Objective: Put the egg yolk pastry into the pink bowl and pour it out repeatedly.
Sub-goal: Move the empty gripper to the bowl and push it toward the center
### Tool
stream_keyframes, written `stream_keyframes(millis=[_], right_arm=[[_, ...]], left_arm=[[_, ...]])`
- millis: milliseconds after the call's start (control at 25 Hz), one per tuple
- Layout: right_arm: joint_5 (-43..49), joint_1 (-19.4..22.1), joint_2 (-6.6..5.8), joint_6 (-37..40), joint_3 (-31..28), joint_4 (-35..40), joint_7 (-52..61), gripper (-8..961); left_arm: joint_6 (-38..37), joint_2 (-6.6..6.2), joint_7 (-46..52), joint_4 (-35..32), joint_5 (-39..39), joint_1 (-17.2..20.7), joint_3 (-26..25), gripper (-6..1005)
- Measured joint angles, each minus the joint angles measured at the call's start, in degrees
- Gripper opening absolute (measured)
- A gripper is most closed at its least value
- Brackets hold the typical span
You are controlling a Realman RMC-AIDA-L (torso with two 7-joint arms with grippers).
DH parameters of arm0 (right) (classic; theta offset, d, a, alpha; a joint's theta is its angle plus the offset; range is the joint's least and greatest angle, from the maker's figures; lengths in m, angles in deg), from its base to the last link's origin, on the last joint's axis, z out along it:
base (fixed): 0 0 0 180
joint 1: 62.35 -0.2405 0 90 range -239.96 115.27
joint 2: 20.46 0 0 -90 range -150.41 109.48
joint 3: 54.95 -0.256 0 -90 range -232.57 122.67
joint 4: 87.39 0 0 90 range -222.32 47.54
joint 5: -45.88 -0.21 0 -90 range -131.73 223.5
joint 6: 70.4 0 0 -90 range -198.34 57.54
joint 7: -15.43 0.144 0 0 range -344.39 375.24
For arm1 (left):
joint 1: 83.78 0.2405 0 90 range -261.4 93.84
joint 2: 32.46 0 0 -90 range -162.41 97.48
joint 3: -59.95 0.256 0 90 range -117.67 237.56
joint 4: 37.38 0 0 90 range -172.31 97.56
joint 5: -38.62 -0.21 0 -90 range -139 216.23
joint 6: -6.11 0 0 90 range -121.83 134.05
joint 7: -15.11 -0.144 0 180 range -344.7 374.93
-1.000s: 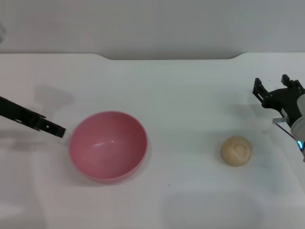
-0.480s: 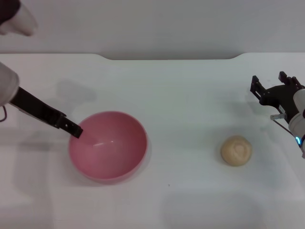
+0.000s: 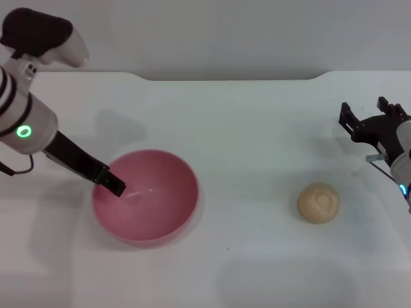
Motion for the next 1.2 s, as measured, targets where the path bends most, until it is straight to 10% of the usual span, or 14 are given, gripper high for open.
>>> stream_keyframes(millis=[760, 1200], right_arm=[[0.18, 0.64, 0.09, 0.01, 0.09, -0.09, 0.00, 736], [0.18, 1.09, 0.10, 0.01, 0.17, -0.08, 0.00, 736]], left_arm=[[4.34, 0.05, 3.05, 5.79, 0.68, -1.27, 9.24, 725], [4.74, -0.03, 4.11, 5.81, 0.83, -1.75, 8.93, 213]])
